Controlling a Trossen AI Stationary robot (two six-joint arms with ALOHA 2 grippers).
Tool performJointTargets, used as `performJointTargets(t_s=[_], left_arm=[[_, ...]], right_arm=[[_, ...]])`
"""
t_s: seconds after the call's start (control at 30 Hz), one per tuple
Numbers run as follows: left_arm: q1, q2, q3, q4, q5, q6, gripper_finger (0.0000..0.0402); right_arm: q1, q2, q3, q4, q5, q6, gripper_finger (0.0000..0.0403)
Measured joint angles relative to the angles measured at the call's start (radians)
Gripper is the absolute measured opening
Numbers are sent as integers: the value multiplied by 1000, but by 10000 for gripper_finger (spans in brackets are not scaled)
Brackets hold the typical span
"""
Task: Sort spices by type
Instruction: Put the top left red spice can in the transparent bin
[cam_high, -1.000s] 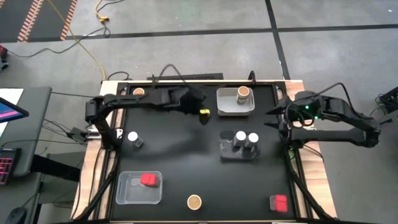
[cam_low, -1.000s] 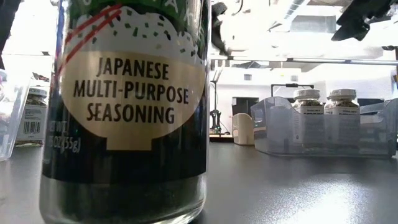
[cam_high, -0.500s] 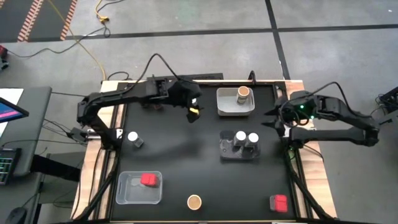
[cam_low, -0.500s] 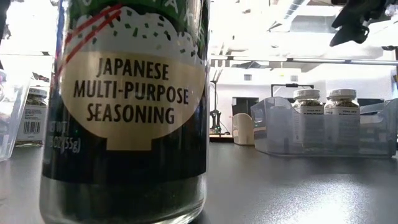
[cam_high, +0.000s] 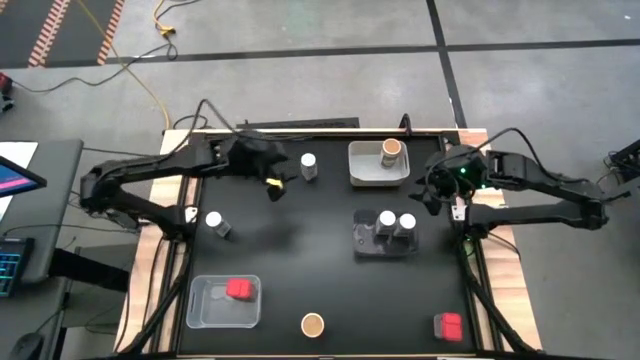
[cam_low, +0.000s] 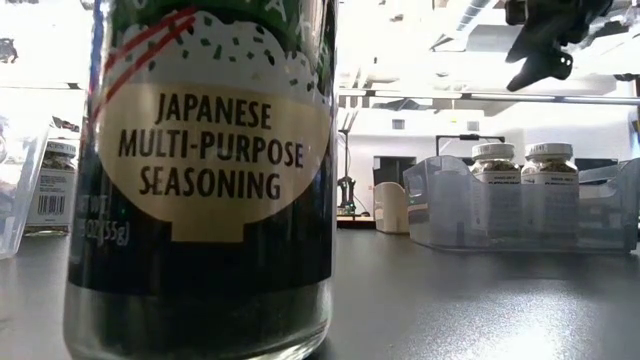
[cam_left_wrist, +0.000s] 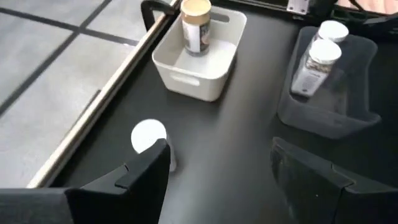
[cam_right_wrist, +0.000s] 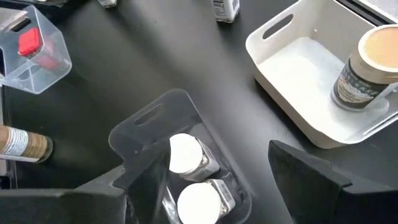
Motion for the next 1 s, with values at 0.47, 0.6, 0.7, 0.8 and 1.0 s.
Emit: performJointTargets(t_s=[0.47, 0.6, 0.7, 0.8, 1.0], left_arm=[[37, -264, -92, -199, -64, -48, 260], [37, -270, -92, -273, -85, 78, 260], [37, -258, -92, -355, -72, 79, 260], [37, -237, -92, -403, -72, 62, 260], [37, -181, -89, -413, -43, 133, 260]], right_arm=[[0, 12, 0, 34, 4, 25, 299], [0, 18, 1, 61, 4, 27, 299], [0, 28, 1, 70, 7, 45, 299], [0, 32, 1, 66, 7, 64, 299], [0, 38, 1, 67, 7, 77, 299]])
